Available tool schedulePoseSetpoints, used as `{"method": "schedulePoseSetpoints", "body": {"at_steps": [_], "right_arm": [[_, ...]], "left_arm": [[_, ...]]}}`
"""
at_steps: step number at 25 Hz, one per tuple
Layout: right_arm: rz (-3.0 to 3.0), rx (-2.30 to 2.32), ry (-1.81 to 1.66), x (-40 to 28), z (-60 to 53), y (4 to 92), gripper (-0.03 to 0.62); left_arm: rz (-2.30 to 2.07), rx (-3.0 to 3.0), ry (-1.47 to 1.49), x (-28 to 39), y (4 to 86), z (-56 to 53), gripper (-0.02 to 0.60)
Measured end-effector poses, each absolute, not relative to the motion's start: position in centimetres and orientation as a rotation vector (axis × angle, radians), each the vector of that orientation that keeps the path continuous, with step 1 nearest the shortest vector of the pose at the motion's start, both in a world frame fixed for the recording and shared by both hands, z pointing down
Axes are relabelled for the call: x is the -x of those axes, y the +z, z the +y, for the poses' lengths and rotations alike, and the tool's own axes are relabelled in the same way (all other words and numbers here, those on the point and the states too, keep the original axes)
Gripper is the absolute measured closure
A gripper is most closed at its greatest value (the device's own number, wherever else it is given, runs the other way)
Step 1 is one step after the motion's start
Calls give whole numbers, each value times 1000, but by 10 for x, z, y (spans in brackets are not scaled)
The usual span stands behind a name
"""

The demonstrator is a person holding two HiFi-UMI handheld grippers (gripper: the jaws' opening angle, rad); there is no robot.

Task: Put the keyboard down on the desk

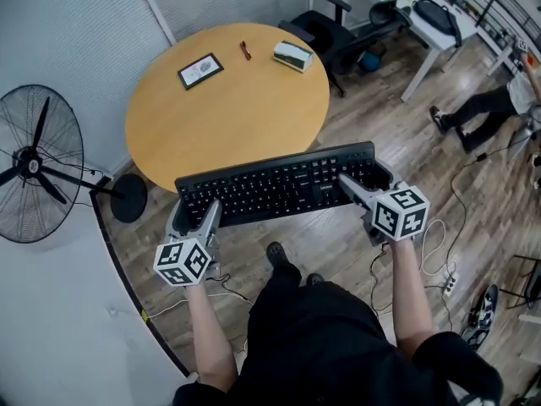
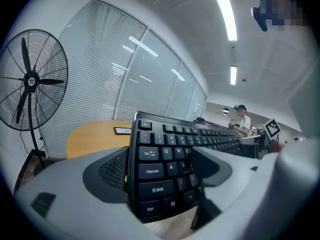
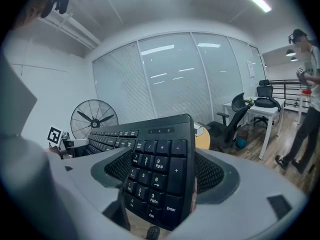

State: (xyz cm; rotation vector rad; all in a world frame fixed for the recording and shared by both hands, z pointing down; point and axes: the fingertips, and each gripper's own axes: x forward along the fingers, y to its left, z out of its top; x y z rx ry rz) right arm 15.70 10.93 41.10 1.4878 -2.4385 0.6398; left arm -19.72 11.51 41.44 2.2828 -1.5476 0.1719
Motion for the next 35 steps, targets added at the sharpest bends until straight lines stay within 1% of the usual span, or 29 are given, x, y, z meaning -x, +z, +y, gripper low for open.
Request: {"method": "schedulePoseSetpoints", "body": {"at_steps": [4,11,23,35], "right_arm": [[-2420,-1502,654,-135,66,408,209],[-2394,-1535,663,-115,38,410,210],[-2327,-1530,753,-100,25,439,213],[-2397,-1373,769,-83,-67,451,214]], "left_arm": [[-1528,-2286,179,219,412,67,204],[-1496,-2301,178,239,417,29,204],[-1448,-2255,238,254,447,11,204],[-1580,-2154,248,270,447,-41,203]]}}
